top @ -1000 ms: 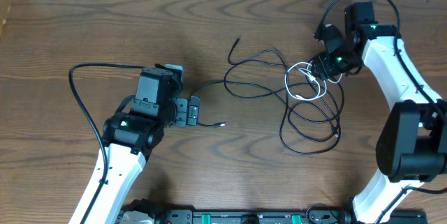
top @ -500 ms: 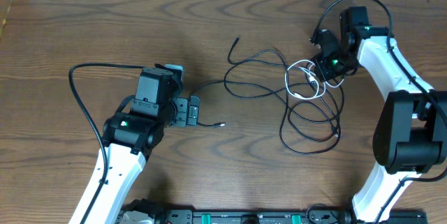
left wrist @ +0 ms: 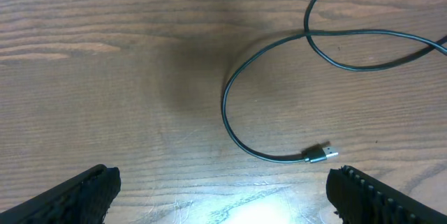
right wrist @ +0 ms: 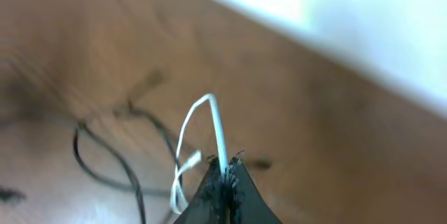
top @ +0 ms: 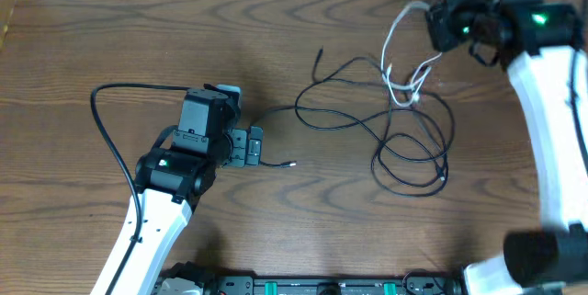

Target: Untangle cables

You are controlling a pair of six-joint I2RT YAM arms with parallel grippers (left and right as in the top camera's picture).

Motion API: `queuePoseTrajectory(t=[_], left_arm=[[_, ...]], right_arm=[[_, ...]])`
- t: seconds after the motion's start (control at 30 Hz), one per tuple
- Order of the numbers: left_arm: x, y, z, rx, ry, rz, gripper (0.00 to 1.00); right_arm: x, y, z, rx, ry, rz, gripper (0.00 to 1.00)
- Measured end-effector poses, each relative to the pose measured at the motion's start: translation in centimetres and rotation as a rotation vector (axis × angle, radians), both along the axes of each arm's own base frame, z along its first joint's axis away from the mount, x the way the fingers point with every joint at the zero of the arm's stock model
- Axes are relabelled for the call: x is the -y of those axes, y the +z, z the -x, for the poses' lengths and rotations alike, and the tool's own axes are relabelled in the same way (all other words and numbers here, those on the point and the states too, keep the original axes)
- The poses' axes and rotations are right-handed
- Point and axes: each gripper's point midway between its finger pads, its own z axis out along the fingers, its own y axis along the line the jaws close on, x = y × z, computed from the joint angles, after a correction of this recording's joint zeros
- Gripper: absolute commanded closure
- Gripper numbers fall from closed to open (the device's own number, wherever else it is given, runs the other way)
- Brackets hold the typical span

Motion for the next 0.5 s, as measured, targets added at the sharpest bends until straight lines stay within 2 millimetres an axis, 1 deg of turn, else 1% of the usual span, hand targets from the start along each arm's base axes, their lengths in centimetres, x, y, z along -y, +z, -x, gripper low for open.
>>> queuePoseTrajectory(t=[0.07, 0.1, 0.2, 0.33, 0.5], left_arm=[[0.0, 0.0, 0.0, 0.0, 0.0, 0.0, 0.01], [0.0, 0.0, 0.0, 0.0, 0.0, 0.0, 0.01], [0.0, 0.0, 0.0, 0.0, 0.0, 0.0, 0.01], [0.0, 0.0, 0.0, 0.0, 0.0, 0.0, 0.01], [0.0, 0.0, 0.0, 0.0, 0.0, 0.0, 0.01]], right_arm=[[-0.5, 3.3, 0.9, 0.093, 0.006, -0.008, 0.99], [-0.5, 4.6, 1.2, 0.13, 0.004, -0.015, 0.99], [-0.4, 7.1, 1.8, 0.206, -0.012, -0.03, 0.99], [-0.3, 8.7, 1.9, 0.26, -0.023, -0.041, 0.99], [-0.1, 9.8, 2.2, 0.294, -0.036, -0.046, 0.99]])
